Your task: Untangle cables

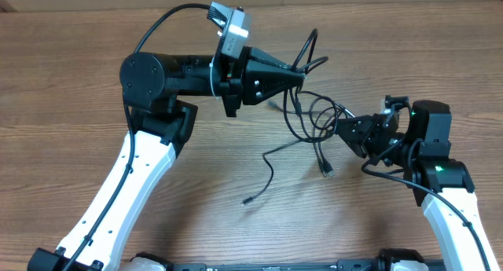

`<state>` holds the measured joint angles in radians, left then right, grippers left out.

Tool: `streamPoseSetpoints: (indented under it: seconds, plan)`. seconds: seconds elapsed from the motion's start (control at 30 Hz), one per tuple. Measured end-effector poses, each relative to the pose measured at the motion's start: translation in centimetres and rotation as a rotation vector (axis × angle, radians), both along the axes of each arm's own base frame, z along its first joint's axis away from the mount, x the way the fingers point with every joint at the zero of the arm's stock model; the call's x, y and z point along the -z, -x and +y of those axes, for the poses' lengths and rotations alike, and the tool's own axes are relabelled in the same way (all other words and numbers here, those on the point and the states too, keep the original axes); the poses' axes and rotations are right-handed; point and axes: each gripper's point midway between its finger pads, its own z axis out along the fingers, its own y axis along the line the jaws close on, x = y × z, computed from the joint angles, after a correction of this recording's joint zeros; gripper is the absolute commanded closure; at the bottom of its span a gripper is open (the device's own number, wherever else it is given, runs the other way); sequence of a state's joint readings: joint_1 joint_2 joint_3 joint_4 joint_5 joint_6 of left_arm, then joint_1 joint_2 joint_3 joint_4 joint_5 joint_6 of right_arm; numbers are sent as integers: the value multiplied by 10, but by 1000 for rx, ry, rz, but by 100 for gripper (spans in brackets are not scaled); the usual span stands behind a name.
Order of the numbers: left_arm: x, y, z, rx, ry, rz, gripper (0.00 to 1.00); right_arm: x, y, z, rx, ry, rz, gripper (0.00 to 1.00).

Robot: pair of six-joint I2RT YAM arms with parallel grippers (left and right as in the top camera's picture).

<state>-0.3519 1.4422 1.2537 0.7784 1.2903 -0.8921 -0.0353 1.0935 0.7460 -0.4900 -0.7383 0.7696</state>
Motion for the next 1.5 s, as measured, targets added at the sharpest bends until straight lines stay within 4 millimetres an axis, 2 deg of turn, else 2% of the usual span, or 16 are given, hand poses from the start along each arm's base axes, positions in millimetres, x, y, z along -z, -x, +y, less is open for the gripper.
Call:
streamPoseSetpoints:
  seconds: [0.13, 0.2, 0.3, 0.5, 0.67, 0.9, 1.07, 1.37, 1.5]
  plan:
    - [0, -2, 2, -8, 0, -1, 96, 2, -2, -3, 7, 25, -11, 56]
    - [0, -3, 3, -11, 0, -1, 96, 3, -2, -4, 5, 35, -17, 40]
    - [0, -3, 3, -9, -2, -2, 96, 3, -2, -4, -12, 52, -36, 24]
    - [2, 0, 3, 7, -12, -5, 96, -2, -2, -1, -53, 62, -90, 8]
    - [5, 5, 4, 32, -28, -16, 96, -12, -2, 6, -121, 53, -170, 3]
    - [8, 8, 5, 50, -40, -49, 96, -19, 1, 13, -190, 45, -234, 2]
    - [12, 5, 15, 54, -64, -63, 96, -34, 4, 19, -248, 34, -326, 1]
    - [18, 11, 19, 87, -87, -118, 96, -71, 25, 30, -358, 25, -526, 0]
    - [17, 10, 19, 84, -85, -116, 96, -76, 28, 31, -374, 31, -559, 0]
